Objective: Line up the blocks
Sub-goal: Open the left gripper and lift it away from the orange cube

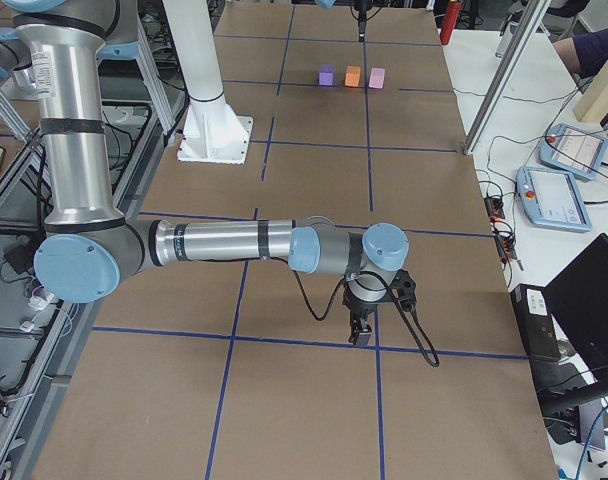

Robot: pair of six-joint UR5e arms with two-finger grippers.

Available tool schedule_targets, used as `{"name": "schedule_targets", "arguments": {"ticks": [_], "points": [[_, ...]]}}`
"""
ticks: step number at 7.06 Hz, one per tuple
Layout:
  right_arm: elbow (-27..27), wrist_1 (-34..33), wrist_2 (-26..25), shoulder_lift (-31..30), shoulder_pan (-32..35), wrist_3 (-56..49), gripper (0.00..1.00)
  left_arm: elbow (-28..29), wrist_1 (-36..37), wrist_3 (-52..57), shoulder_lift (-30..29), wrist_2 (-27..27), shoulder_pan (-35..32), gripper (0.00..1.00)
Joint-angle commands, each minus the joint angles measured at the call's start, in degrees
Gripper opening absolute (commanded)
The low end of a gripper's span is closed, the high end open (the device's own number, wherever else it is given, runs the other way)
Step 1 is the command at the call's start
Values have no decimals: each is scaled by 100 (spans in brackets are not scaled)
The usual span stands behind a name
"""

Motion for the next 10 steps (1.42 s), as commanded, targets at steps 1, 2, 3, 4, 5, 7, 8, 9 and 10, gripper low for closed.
{"name": "schedule_targets", "arguments": {"ticks": [1,2,3,4,5,7,8,9,10], "points": [[0,0,0,0,0,0,100,-65,-56,1187,651,-109,-572,100],[0,0,0,0,0,0,100,83,-300,1227,899,-606,-930,100],[0,0,0,0,0,0,100,284,-346,1210,1093,-811,-1378,100],[0,0,0,0,0,0,100,382,-355,1201,1295,-822,-1478,100],[0,0,0,0,0,0,100,522,-547,1209,1427,-848,-1531,100],[0,0,0,0,0,0,100,917,-960,1924,1613,-857,-1741,100],[0,0,0,0,0,0,100,1067,-944,2182,1605,-823,-1925,100],[0,0,0,0,0,0,100,1042,-927,2368,1622,-770,-2092,100],[0,0,0,0,0,0,100,990,-674,2787,1622,-761,-2399,100]]}}
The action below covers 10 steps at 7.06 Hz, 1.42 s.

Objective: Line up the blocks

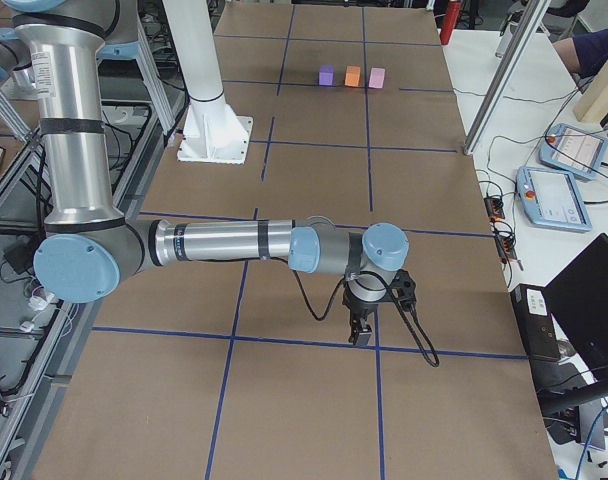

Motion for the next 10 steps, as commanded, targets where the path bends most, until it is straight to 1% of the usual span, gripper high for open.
{"name": "schedule_targets", "arguments": {"ticks": [1,2,3,5,10], "points": [[0,0,0,0,0,0,100,-258,688,543,9,28,-448,100],[0,0,0,0,0,0,100,-452,1033,553,44,37,-458,100],[0,0,0,0,0,0,100,-445,1001,666,218,45,-440,100],[0,0,0,0,0,0,100,-445,1018,764,202,211,-440,100],[0,0,0,0,0,0,100,-480,1036,747,159,248,-440,100]]}}
